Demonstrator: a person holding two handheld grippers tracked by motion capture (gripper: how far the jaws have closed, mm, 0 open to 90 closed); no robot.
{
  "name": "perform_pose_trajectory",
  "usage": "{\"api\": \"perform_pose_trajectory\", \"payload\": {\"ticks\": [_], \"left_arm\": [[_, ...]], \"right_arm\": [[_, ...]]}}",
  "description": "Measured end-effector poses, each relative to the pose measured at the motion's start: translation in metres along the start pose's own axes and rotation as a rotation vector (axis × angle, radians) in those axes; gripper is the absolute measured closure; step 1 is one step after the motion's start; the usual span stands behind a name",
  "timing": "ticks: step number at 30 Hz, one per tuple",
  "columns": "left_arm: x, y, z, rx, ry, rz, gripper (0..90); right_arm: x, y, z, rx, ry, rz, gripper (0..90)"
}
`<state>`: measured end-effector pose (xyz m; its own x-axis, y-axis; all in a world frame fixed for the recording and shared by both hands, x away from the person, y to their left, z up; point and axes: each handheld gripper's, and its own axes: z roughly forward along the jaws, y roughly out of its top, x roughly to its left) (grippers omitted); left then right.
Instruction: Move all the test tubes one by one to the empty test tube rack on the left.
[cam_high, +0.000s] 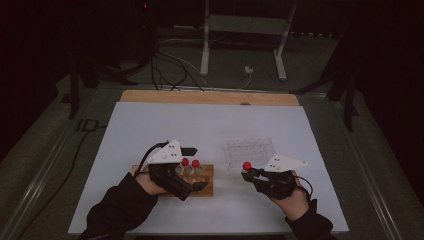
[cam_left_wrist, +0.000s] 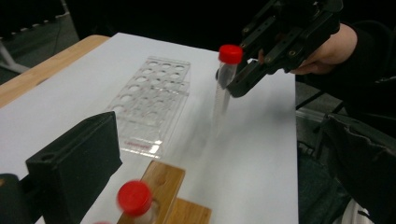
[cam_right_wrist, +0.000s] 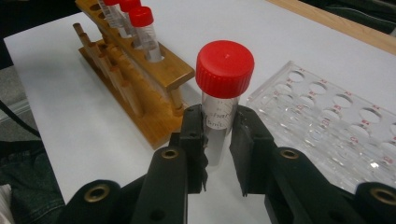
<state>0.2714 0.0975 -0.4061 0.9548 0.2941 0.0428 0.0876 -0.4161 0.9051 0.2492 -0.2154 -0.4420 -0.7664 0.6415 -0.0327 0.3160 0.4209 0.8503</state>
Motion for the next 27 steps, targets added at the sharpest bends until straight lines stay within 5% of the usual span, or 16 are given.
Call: {"api": "perform_pose_trajectory", "payload": {"ticks": [19,27], "left_arm": [[-0.016,0.019,0.044,0.018,-0.086,0.034,1.6],[-0.020,0.024,0.058,0.019,-0.061,0.027,13.2]], "right_arm": [[0.007,0.001,0.002,0.010,0.027,-0.023,74.7],[0.012,0.001,0.004,0.015,0.044,-0.035,74.7]]}}
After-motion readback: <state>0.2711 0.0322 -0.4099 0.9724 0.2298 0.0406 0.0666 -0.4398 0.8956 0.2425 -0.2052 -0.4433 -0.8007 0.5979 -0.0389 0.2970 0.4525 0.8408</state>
